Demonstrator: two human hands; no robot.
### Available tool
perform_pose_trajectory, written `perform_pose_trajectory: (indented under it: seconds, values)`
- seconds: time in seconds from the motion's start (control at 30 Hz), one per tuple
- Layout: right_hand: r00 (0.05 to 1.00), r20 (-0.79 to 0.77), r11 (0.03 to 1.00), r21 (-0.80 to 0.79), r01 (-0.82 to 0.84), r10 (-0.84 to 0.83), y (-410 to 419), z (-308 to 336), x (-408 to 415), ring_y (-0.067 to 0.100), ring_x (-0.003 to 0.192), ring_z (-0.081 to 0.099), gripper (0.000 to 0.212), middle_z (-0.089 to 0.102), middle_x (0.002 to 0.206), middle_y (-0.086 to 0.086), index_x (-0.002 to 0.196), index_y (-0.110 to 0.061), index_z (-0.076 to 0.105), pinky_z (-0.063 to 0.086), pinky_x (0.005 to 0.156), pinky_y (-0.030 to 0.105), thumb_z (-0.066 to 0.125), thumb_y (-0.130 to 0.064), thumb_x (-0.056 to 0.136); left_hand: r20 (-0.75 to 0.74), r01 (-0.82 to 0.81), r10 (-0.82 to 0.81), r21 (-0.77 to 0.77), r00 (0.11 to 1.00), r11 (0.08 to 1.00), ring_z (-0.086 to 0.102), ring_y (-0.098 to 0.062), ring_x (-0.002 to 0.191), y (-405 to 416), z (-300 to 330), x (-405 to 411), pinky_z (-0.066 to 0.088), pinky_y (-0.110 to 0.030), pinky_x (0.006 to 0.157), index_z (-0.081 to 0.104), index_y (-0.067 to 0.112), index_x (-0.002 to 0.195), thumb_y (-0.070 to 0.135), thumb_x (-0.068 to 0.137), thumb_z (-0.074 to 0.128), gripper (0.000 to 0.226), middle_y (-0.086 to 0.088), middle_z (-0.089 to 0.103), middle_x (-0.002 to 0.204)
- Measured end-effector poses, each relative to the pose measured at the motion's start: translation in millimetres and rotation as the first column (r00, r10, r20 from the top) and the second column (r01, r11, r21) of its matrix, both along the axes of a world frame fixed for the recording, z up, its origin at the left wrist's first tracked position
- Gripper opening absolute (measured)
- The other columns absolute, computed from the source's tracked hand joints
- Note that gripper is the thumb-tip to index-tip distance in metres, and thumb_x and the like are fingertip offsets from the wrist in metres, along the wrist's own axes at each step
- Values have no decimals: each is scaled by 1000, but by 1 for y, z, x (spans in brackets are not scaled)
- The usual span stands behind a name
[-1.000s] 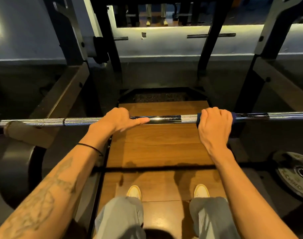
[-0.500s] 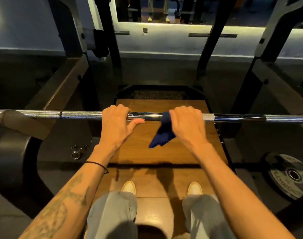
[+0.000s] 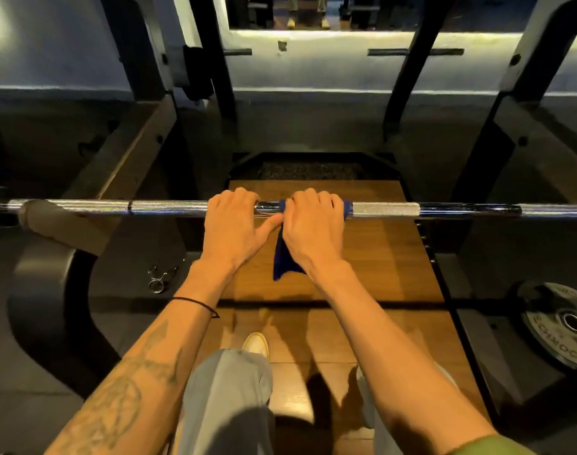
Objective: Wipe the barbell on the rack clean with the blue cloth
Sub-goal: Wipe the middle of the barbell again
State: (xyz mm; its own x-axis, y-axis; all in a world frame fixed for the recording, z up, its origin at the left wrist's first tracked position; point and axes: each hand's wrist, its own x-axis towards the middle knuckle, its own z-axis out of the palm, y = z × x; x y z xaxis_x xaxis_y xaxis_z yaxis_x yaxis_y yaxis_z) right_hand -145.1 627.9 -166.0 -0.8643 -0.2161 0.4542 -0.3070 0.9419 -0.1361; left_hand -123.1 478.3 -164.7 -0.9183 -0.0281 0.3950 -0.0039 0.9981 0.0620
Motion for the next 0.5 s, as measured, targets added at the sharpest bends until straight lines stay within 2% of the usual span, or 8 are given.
perform_pose_trajectory:
  seconds: [0.07, 0.13, 0.17, 0.23, 0.33, 0.4, 0.5]
  values:
    - [997, 25, 996, 49, -79, 78, 8, 2, -4, 26, 88, 58, 43, 65, 96, 2, 98, -20, 65, 37, 84, 41, 25, -35, 103, 91, 54, -53, -4, 994, 999, 57, -23, 87, -8, 14, -3, 42, -41, 82, 68, 18, 104, 81, 87, 27, 77, -2, 61, 95]
    - [992, 43, 993, 4, -121, 121, 33, 4, -11, 29, 85, 59, 36, 67, 92, 4, 94, -19, 67, 39, 79, 43, 37, -36, 102, 210, 107, -112, 31, 971, 994, 57, -25, 95, -18, 29, -8, 41, -42, 89, 68, 20, 115, 79, 89, 25, 78, -5, 59, 108]
    - [993, 45, 994, -5, -105, 105, 49, 5, -15, 31, 81, 60, 36, 67, 88, 5, 89, -19, 67, 39, 77, 44, 39, -37, 102, 263, 129, -132, 29, 956, 991, 57, -25, 97, -22, 33, -12, 40, -41, 90, 66, 21, 118, 78, 89, 27, 74, -6, 58, 113]
    - [999, 27, 1000, 10, -22, 22, 89, 5, -23, 35, 76, 60, 40, 67, 82, 9, 80, -16, 64, 39, 72, 46, 37, -36, 101, 326, 172, -152, -33, 933, 984, 58, -25, 94, -28, 36, -20, 37, -38, 84, 63, 23, 113, 84, 84, 19, 81, -6, 61, 110]
    - [995, -25, 995, 2, 95, -95, 133, 3, -28, 36, 73, 56, 41, 63, 79, 12, 76, -15, 60, 35, 71, 47, 33, -34, 101, 295, 184, -146, -103, 944, 978, 61, -24, 87, -29, 27, -26, 32, -35, 76, 62, 18, 100, 90, 78, 5, 95, -6, 67, 93]
    - [986, -43, 986, -31, 163, -164, 129, -2, -27, 34, 76, 54, 42, 62, 81, 12, 79, -13, 60, 34, 76, 47, 31, -33, 101, 241, 171, -149, -72, 959, 983, 62, -23, 84, -29, 22, -25, 35, -36, 77, 66, 15, 96, 89, 76, 1, 100, -4, 67, 88]
    - [959, -41, 950, -154, 271, -281, 101, -4, -20, 32, 79, 51, 41, 60, 81, 13, 79, -10, 59, 35, 84, 46, 28, -29, 98, 204, 158, -171, 79, 964, 984, 61, -18, 83, -26, 17, -20, 40, -41, 94, 68, 18, 89, 83, 79, 11, 88, 0, 66, 81]
